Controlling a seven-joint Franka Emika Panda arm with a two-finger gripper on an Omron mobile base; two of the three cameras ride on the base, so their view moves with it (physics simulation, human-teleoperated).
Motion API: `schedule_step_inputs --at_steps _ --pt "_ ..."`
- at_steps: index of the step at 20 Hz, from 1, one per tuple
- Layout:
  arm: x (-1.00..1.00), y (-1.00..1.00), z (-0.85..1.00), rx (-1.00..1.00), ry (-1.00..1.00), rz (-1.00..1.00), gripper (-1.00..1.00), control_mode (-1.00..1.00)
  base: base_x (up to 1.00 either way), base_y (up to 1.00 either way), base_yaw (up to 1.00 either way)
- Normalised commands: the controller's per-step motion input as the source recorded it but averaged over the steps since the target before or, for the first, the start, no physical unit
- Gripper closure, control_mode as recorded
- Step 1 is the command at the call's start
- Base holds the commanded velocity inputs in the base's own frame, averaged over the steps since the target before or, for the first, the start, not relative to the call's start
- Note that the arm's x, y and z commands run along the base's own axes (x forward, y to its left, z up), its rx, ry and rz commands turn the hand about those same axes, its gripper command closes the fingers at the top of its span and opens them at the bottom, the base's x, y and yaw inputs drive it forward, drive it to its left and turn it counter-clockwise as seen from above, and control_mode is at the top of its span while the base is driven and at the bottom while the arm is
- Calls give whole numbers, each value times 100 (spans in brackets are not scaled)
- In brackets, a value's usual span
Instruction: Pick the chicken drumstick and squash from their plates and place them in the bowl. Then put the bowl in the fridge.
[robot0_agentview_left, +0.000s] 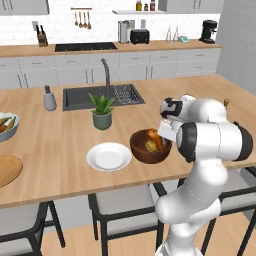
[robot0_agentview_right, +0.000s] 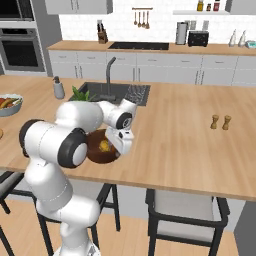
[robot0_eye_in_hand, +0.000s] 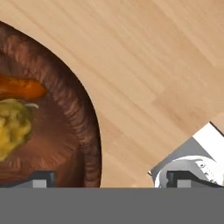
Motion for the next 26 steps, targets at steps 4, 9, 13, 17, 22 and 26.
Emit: schedule_step_inputs --at_steps 4,9,13,17,22,26 --pt "-6 1 -34 0 0 0 -100 -100 0 0 0" --pt "10 28 -11 0 -5 -4 -100 -100 0 0 0" --pt "35 25 -6 0 -5 -11 -100 -100 0 0 0" --pt "29 17 -37 -1 -3 -12 -100 -100 0 0 0" --pt "14 11 -35 0 -3 -7 100 -100 0 0 0" --pt "0 0 0 0 0 0 100 -100 0 0 0"
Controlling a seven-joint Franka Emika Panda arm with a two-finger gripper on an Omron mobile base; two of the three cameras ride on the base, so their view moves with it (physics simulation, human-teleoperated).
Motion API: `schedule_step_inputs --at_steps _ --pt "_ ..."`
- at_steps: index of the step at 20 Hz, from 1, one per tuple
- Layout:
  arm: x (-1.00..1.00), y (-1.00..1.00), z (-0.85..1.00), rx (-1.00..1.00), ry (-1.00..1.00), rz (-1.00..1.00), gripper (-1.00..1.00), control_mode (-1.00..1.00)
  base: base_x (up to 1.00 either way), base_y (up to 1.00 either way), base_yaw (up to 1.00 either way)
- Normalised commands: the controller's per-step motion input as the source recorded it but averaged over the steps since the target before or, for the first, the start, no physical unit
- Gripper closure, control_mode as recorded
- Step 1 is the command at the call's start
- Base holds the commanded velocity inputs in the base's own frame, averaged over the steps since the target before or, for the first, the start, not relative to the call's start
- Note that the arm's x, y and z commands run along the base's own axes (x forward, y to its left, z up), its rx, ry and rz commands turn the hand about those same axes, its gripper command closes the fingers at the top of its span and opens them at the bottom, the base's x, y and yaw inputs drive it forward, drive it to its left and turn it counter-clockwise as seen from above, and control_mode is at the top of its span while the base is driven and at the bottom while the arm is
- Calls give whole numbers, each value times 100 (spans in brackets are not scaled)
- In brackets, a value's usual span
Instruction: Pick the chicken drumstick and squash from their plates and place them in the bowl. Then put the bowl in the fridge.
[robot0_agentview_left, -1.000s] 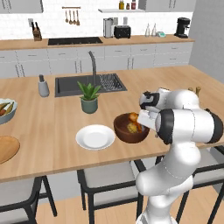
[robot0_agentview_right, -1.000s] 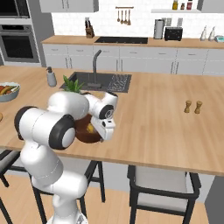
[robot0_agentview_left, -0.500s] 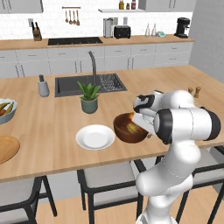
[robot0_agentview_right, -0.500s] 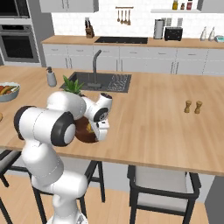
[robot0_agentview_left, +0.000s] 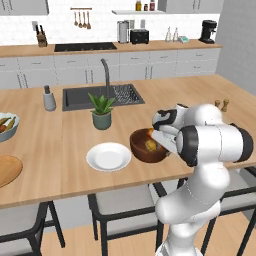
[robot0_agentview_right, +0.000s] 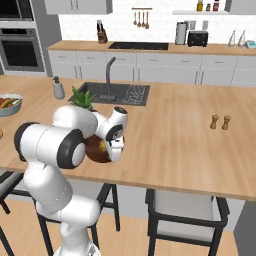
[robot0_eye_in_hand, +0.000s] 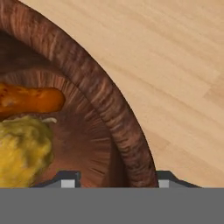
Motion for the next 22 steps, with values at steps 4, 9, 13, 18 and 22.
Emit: schedule_step_inputs --at_steps 4,9,13,18,22 --pt "-2 0 0 0 0 0 100 -100 0 0 0" --pt "-29 0 38 2 -2 0 100 -100 0 0 0" --pt "-44 12 100 0 -15 -2 100 -100 0 0 0" --pt "-40 33 96 -7 -33 -5 100 -100 0 0 0" --pt "-31 18 38 -5 -32 0 100 -100 0 0 0"
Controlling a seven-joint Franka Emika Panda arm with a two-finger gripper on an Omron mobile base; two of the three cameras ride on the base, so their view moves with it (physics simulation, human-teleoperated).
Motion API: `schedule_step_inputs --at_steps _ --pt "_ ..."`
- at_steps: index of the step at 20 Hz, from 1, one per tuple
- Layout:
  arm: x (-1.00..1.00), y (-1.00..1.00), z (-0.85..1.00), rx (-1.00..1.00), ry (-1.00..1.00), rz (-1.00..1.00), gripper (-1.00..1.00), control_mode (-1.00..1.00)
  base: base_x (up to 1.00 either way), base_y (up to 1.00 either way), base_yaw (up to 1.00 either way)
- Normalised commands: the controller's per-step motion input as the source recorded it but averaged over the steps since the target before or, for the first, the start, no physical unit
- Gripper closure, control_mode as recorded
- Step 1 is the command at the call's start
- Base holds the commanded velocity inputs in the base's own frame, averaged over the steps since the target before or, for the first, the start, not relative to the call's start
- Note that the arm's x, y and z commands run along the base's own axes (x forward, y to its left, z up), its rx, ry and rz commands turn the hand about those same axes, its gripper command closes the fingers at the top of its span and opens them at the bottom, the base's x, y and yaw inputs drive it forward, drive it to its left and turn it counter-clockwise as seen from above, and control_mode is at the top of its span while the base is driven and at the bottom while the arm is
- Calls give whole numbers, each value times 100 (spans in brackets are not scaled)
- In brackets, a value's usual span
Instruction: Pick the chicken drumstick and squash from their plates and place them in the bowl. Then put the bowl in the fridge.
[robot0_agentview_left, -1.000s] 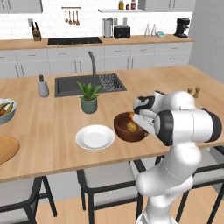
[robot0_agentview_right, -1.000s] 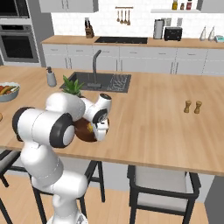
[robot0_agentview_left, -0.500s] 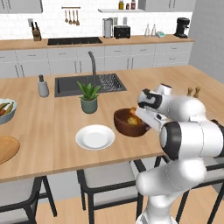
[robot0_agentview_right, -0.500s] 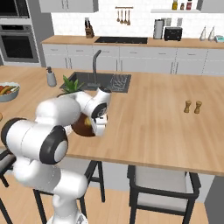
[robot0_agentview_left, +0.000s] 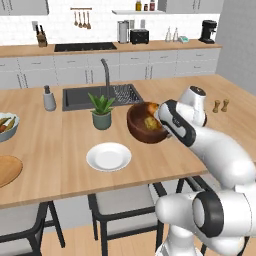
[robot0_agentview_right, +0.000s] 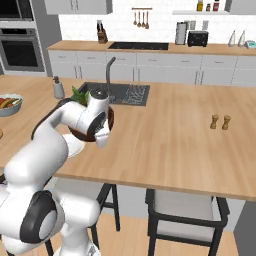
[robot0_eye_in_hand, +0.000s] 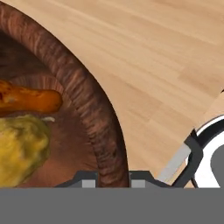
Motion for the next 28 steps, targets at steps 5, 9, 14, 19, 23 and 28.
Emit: schedule_step_inputs --at_steps 5,9,14,19,23,28 --pt "-20 14 0 0 -7 0 100 100 -26 57 0" --pt "0 0 0 0 0 0 100 100 -22 100 0" --pt "0 0 0 0 0 0 100 100 -15 100 0" --pt "0 0 0 0 0 0 100 100 -82 100 0" --pt "0 0 0 0 0 0 100 100 -52 100 2" --pt "0 0 0 0 0 0 100 100 -2 100 0"
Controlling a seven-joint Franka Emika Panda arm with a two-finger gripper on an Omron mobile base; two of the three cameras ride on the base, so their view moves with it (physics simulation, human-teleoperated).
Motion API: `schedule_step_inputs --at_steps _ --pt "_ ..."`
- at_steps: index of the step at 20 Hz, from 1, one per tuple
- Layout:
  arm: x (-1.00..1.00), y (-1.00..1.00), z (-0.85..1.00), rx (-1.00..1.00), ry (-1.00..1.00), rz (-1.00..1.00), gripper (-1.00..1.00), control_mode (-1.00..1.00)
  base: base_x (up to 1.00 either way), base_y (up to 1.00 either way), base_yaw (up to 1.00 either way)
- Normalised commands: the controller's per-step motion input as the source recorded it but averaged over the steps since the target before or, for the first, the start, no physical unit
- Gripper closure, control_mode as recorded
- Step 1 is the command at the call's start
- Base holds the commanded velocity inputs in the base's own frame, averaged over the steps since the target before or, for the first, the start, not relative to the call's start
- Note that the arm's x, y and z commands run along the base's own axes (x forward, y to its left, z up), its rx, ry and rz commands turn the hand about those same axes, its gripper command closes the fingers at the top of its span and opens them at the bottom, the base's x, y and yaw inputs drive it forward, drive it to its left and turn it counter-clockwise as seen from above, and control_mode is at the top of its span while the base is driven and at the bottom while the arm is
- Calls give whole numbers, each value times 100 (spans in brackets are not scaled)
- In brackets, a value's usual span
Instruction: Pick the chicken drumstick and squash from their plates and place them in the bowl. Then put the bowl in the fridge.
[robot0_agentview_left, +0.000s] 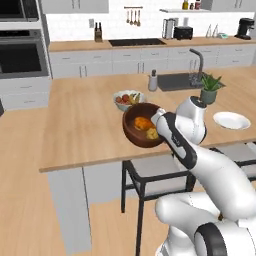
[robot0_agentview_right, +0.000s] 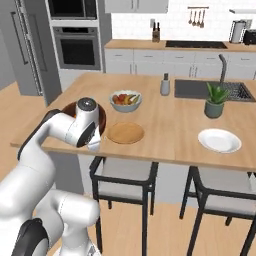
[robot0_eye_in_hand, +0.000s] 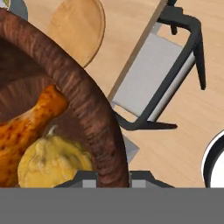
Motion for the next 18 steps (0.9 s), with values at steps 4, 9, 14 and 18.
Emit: schedule_step_inputs --at_steps 4,9,14,18 --pt "0 0 0 0 0 0 100 100 0 100 0" --pt "0 0 0 0 0 0 100 100 0 100 0" --pt "0 0 0 0 0 0 100 100 23 100 0" --pt "0 0 0 0 0 0 100 100 55 100 0"
